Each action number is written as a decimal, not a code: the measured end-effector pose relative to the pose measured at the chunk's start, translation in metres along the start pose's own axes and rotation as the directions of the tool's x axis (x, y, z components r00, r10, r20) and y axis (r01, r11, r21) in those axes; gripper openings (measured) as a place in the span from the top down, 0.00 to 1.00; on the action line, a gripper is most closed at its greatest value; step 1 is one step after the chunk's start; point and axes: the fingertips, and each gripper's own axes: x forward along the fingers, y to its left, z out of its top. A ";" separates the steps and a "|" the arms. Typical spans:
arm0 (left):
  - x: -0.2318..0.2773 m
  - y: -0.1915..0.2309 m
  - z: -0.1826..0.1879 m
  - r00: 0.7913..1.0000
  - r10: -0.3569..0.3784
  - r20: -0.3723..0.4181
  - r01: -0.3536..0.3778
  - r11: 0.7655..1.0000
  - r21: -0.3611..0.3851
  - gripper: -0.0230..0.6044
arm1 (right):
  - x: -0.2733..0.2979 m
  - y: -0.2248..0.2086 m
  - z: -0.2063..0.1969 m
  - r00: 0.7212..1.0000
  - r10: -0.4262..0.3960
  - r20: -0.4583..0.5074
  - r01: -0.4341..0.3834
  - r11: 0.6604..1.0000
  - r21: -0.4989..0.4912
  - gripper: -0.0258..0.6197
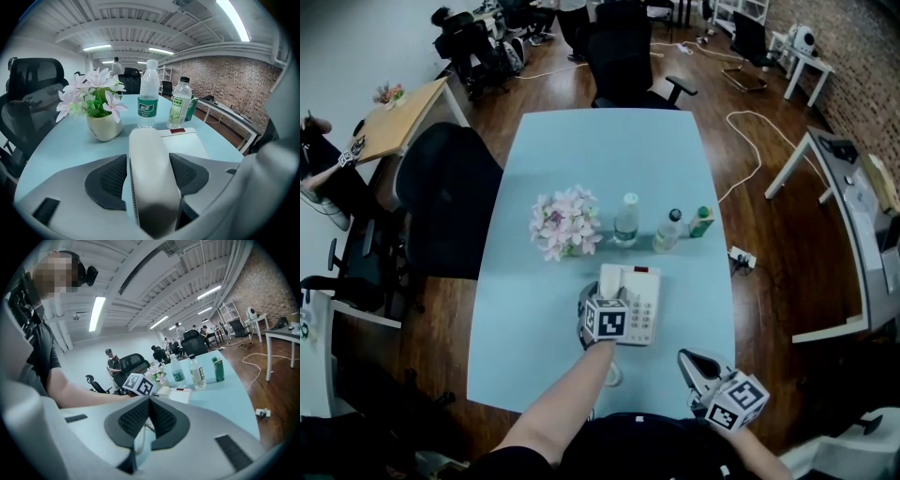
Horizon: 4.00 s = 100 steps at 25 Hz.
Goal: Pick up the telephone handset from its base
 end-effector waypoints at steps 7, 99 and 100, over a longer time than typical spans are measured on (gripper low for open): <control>0.001 -0.004 -0.002 0.999 -0.033 -0.010 0.033 0.999 -0.018 0.56 | 0.000 -0.003 -0.001 1.000 -0.006 -0.001 0.006 1.000 0.000 0.94; -0.388 -0.247 -0.098 0.880 -0.015 0.475 0.052 0.997 -0.065 0.59 | -0.205 0.057 -0.060 0.916 0.401 -0.015 -0.395 0.896 -0.203 0.94; -0.388 -0.247 -0.097 0.880 -0.015 0.475 0.052 0.997 -0.064 0.59 | -0.206 0.057 -0.060 0.916 0.401 -0.014 -0.395 0.895 -0.206 0.94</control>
